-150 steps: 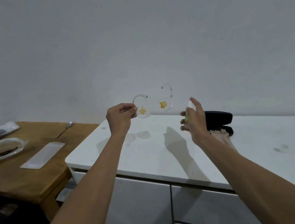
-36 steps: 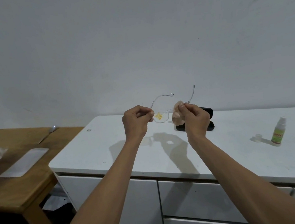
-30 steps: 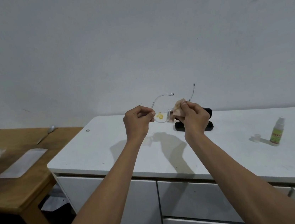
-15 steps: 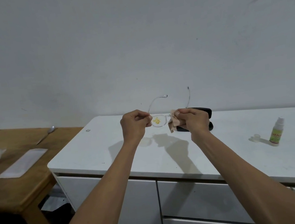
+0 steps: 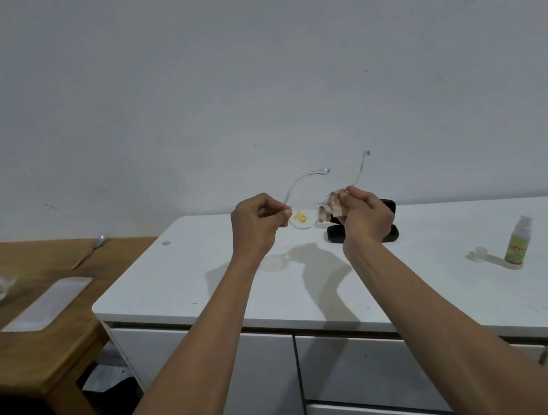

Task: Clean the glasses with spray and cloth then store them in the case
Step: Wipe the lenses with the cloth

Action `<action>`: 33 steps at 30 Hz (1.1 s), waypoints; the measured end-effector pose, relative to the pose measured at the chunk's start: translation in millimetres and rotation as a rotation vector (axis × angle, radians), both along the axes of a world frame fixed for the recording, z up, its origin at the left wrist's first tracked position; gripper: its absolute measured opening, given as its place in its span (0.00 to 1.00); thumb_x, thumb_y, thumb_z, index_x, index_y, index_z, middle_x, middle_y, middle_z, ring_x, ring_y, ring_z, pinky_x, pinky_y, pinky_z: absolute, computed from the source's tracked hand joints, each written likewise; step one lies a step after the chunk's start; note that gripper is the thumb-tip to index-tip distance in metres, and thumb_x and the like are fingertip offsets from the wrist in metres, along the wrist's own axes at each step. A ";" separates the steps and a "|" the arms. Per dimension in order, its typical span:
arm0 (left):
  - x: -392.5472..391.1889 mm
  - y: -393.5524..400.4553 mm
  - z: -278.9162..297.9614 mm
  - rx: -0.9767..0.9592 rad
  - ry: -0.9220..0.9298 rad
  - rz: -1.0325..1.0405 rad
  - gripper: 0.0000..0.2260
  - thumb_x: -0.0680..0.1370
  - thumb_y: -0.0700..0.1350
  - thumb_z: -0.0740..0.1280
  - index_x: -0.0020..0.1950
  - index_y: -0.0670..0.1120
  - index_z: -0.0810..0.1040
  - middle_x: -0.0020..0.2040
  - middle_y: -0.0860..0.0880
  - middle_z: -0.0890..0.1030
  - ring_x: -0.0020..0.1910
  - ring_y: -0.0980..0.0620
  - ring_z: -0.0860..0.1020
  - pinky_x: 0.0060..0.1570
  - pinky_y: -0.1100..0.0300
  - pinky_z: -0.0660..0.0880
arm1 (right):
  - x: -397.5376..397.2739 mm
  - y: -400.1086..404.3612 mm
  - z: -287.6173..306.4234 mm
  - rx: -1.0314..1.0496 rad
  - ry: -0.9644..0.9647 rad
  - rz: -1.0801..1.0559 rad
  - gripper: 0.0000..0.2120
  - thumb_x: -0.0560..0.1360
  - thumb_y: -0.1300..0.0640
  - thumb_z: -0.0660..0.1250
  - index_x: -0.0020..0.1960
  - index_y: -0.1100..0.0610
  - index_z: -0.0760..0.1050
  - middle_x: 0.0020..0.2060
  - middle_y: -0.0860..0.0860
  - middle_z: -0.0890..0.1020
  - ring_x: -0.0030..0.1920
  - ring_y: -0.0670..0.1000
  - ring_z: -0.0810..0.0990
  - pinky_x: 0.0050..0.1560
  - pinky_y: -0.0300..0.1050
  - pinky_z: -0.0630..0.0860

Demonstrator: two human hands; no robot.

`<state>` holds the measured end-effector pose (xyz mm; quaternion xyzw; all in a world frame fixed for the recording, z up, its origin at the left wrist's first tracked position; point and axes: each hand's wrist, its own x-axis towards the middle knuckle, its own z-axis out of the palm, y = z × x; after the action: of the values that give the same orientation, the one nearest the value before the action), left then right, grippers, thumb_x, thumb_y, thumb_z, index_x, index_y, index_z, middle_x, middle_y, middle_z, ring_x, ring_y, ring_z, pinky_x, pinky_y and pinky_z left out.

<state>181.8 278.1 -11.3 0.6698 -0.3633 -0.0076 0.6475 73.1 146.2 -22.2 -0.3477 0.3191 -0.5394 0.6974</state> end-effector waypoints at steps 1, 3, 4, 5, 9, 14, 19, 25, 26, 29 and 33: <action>-2.3 -3.1 0.4 -0.012 -0.002 0.002 0.03 0.71 0.31 0.76 0.41 0.35 0.83 0.40 0.40 0.86 0.35 0.49 0.83 0.44 0.51 0.84 | 3.9 2.6 2.3 0.014 -0.039 -0.006 0.09 0.71 0.70 0.75 0.42 0.57 0.85 0.44 0.54 0.89 0.48 0.54 0.88 0.57 0.52 0.84; -4.6 -7.8 0.7 -0.031 0.002 0.015 0.03 0.71 0.32 0.76 0.41 0.36 0.83 0.39 0.41 0.86 0.35 0.49 0.84 0.46 0.48 0.84 | 7.2 7.3 6.0 0.012 -0.053 0.001 0.07 0.73 0.70 0.75 0.45 0.59 0.85 0.43 0.52 0.87 0.46 0.52 0.87 0.52 0.48 0.85; -4.3 -9.1 0.3 -0.037 0.008 0.024 0.03 0.71 0.32 0.76 0.41 0.36 0.83 0.39 0.40 0.86 0.35 0.48 0.83 0.46 0.46 0.84 | 7.9 6.6 5.7 0.003 -0.035 0.015 0.07 0.73 0.70 0.76 0.46 0.59 0.85 0.43 0.51 0.87 0.46 0.52 0.87 0.51 0.47 0.86; -3.2 -10.1 -0.3 -0.041 0.014 0.030 0.03 0.71 0.32 0.76 0.41 0.35 0.83 0.39 0.40 0.86 0.35 0.48 0.83 0.46 0.46 0.84 | 8.1 3.2 2.9 -0.019 -0.015 0.036 0.06 0.73 0.69 0.76 0.45 0.59 0.85 0.43 0.51 0.87 0.46 0.52 0.87 0.51 0.48 0.86; -1.4 -8.6 -4.5 -0.041 0.034 0.036 0.03 0.71 0.31 0.75 0.41 0.35 0.83 0.39 0.38 0.86 0.34 0.48 0.83 0.45 0.46 0.84 | 0.1 -5.6 -8.4 -0.140 0.126 0.144 0.04 0.73 0.66 0.78 0.45 0.59 0.86 0.42 0.53 0.88 0.36 0.46 0.87 0.48 0.48 0.85; 4.0 -1.8 -15.0 -0.019 0.088 0.035 0.06 0.71 0.31 0.76 0.38 0.38 0.82 0.39 0.37 0.85 0.32 0.47 0.82 0.44 0.48 0.84 | -16.0 -11.0 -13.8 -0.262 0.285 0.260 0.05 0.72 0.67 0.77 0.44 0.59 0.86 0.40 0.55 0.88 0.36 0.49 0.86 0.47 0.47 0.85; 15.9 7.1 -19.3 0.023 0.124 0.014 0.06 0.71 0.29 0.75 0.38 0.37 0.81 0.39 0.36 0.85 0.34 0.44 0.81 0.45 0.47 0.83 | -35.2 -18.7 -17.4 -0.396 0.433 0.454 0.06 0.73 0.69 0.75 0.50 0.66 0.86 0.42 0.63 0.87 0.36 0.55 0.86 0.48 0.49 0.86; 12.7 9.7 -14.8 0.083 0.022 -0.034 0.06 0.72 0.31 0.75 0.39 0.36 0.79 0.40 0.39 0.86 0.33 0.46 0.80 0.43 0.52 0.81 | -42.3 -11.9 -12.8 -0.376 0.402 0.349 0.04 0.73 0.71 0.71 0.44 0.68 0.85 0.33 0.64 0.84 0.29 0.59 0.82 0.40 0.48 0.84; 11.2 8.6 -13.1 0.079 0.012 -0.033 0.06 0.72 0.31 0.75 0.39 0.36 0.79 0.40 0.40 0.86 0.32 0.47 0.80 0.42 0.52 0.81 | -39.8 -8.3 -10.7 -0.351 0.393 0.276 0.04 0.72 0.70 0.71 0.42 0.66 0.85 0.32 0.61 0.84 0.28 0.57 0.81 0.39 0.47 0.84; 6.2 4.8 -7.6 0.049 -0.001 -0.026 0.06 0.72 0.31 0.75 0.39 0.35 0.79 0.40 0.38 0.86 0.33 0.46 0.81 0.43 0.48 0.81 | -24.1 -4.6 -9.9 -0.236 0.325 0.086 0.07 0.71 0.66 0.73 0.37 0.57 0.84 0.35 0.53 0.86 0.34 0.52 0.83 0.43 0.47 0.83; -4.0 -4.3 -4.4 -0.001 -0.014 -0.002 0.04 0.72 0.30 0.74 0.40 0.35 0.79 0.40 0.40 0.86 0.34 0.48 0.82 0.44 0.46 0.82 | -1.5 3.3 -5.6 -0.073 0.085 -0.019 0.09 0.69 0.65 0.77 0.35 0.52 0.84 0.43 0.53 0.88 0.50 0.57 0.88 0.56 0.56 0.84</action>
<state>177.8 273.9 -15.6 0.6691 -0.3685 -0.0030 0.6453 71.6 149.5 -27.8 -0.3925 0.3321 -0.5419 0.6649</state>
